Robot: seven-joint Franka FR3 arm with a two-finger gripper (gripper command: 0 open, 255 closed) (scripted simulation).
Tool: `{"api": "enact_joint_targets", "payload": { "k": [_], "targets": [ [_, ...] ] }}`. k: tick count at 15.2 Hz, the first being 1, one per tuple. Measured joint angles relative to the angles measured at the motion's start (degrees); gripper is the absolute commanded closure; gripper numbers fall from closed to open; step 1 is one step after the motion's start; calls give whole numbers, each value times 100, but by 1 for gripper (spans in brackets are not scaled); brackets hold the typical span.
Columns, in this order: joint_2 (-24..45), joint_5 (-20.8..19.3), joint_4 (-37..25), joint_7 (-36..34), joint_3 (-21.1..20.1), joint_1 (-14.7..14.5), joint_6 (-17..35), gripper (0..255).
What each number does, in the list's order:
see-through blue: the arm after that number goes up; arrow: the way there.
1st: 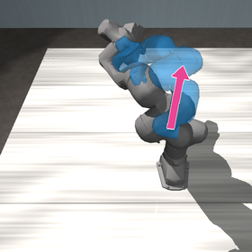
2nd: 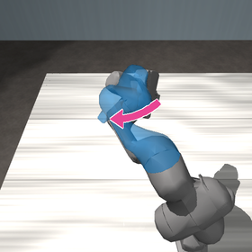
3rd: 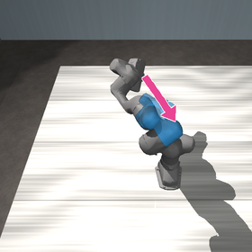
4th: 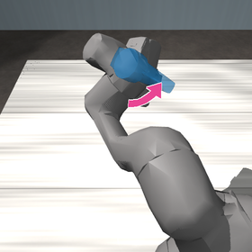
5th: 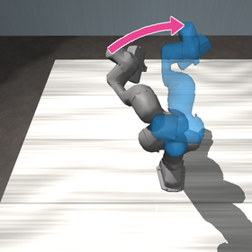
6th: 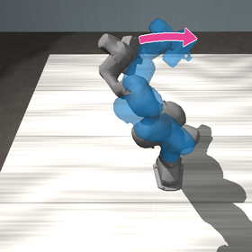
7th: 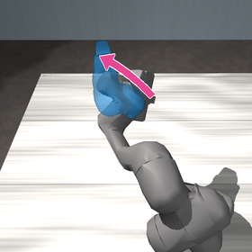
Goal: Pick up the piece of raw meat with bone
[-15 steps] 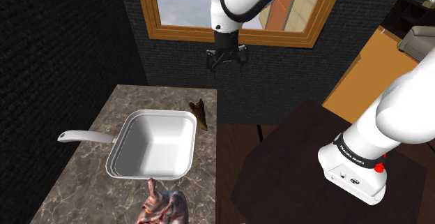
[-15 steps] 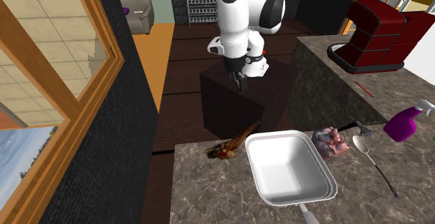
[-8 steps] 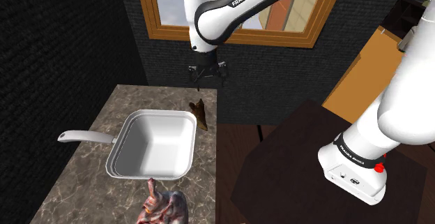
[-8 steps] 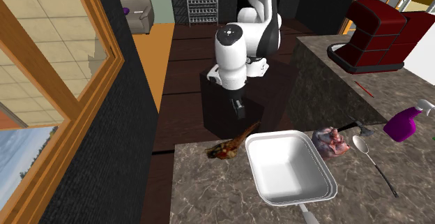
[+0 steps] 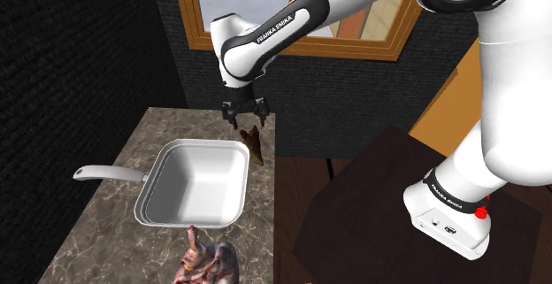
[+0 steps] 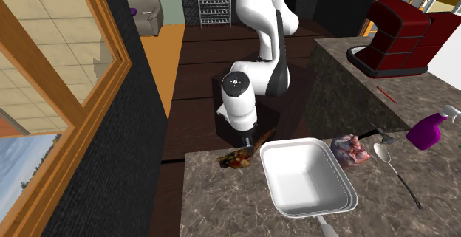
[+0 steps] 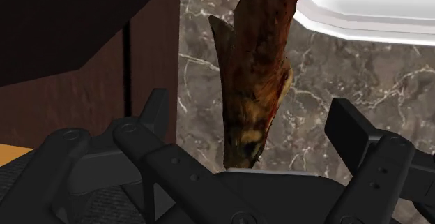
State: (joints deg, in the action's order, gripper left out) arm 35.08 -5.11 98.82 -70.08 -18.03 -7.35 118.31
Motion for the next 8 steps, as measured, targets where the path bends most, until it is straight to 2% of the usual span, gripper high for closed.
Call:
{"api": "enact_joint_targets", "payload": {
  "k": [8],
  "targets": [
    [569, -110, -202, -94, 114, -102, 332, 0]
  ]
}}
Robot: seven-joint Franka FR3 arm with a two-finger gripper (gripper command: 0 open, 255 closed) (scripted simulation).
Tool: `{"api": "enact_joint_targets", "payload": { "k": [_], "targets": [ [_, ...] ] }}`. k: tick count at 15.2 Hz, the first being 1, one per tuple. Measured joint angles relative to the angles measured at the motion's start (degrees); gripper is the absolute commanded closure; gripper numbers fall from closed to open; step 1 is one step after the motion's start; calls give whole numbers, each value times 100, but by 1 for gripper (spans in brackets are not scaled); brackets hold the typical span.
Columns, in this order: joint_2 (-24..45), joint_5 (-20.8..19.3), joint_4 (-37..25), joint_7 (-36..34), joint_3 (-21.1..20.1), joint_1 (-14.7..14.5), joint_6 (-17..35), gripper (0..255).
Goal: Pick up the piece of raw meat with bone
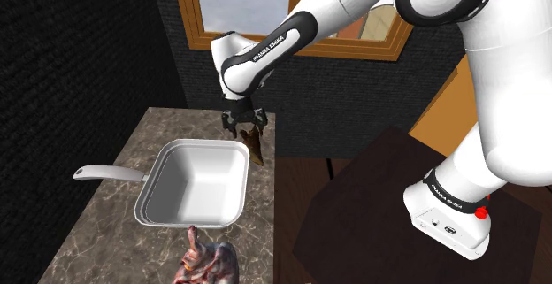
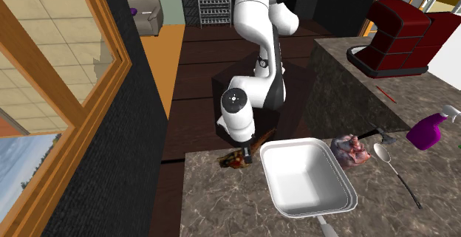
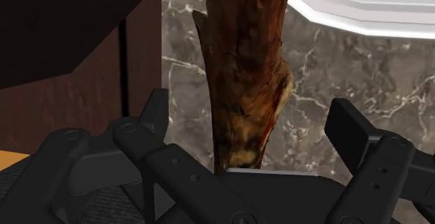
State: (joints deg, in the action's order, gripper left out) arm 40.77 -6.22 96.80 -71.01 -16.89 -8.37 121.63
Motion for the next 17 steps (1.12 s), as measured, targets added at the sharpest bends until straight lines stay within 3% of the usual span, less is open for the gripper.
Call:
{"api": "enact_joint_targets", "payload": {
  "k": [1, 17],
  "targets": [
    [6, -2, 12, 0, 2, 1, 19, 255],
    [-247, 55, 64, 5, -47, 38, -178, 255]
  ]
}}
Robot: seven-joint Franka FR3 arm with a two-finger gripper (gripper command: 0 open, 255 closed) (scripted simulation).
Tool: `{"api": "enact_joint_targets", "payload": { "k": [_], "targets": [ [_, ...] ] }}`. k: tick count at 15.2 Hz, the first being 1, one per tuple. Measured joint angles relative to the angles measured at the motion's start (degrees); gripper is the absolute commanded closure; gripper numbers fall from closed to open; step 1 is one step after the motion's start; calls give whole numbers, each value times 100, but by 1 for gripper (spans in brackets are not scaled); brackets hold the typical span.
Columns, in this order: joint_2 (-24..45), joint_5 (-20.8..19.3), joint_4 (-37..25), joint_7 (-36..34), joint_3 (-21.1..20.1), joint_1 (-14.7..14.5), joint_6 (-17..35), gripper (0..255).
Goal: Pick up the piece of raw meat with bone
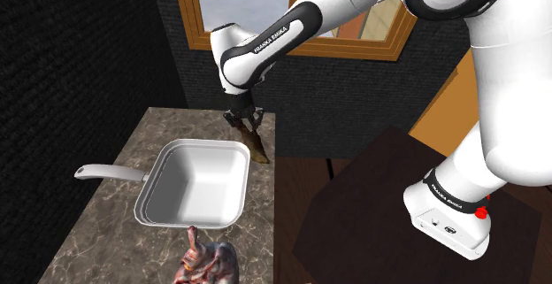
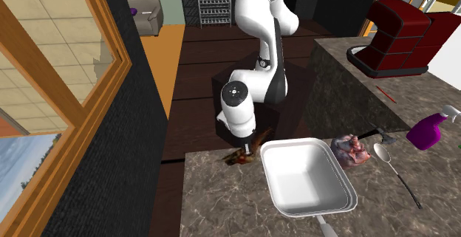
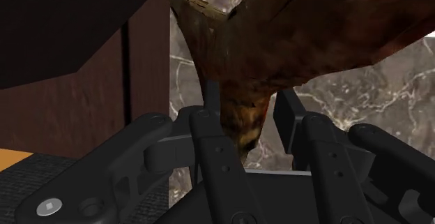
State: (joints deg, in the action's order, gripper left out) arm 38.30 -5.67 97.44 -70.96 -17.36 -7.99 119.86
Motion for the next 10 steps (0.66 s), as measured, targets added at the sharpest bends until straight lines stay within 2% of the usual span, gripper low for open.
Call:
{"api": "enact_joint_targets", "payload": {
  "k": [10],
  "targets": [
    [-470, 121, -47, 29, -91, 69, -507, 255]
  ]
}}
